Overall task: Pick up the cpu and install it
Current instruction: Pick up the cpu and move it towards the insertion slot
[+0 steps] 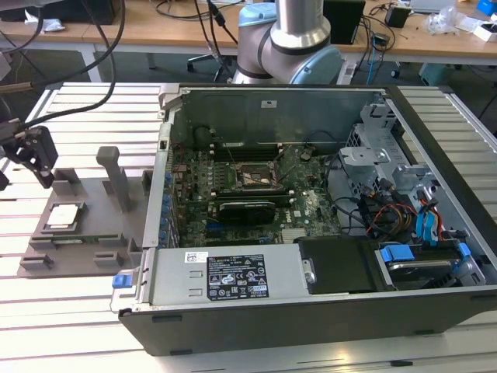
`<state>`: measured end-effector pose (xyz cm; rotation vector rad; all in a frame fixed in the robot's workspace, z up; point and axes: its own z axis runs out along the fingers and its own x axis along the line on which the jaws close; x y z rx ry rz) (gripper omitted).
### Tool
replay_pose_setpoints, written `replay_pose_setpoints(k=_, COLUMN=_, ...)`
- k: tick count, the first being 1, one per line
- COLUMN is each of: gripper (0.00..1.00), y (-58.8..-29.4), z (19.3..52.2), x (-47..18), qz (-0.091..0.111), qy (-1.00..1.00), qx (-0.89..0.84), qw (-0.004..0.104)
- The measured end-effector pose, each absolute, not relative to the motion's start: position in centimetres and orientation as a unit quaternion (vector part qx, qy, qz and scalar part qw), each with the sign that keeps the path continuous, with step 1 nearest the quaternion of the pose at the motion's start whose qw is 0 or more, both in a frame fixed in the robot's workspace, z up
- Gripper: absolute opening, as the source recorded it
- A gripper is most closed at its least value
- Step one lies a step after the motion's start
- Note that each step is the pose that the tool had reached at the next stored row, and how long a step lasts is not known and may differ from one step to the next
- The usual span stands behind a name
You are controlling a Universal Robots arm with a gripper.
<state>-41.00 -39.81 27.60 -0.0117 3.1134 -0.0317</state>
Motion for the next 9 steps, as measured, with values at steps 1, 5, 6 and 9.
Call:
replay_pose_setpoints(k=1, gripper=0.72, y=-39.81, z=27.48, x=-40.99, qz=-0.010, qy=1.000, qx=-0.004, qw=0.014)
replay_pose_setpoints(k=5, gripper=0.72, y=-39.81, z=27.01, x=-40.95, qz=-0.010, qy=1.000, qx=-0.004, qw=0.014)
replay_pose_setpoints(k=6, gripper=0.72, y=-39.81, z=26.89, x=-40.94, qz=-0.010, qy=1.000, qx=-0.004, qw=0.014)
replay_pose_setpoints(k=9, gripper=0.72, y=-39.81, z=26.67, x=-40.91, qz=-0.010, qy=1.000, qx=-0.004, qw=0.014)
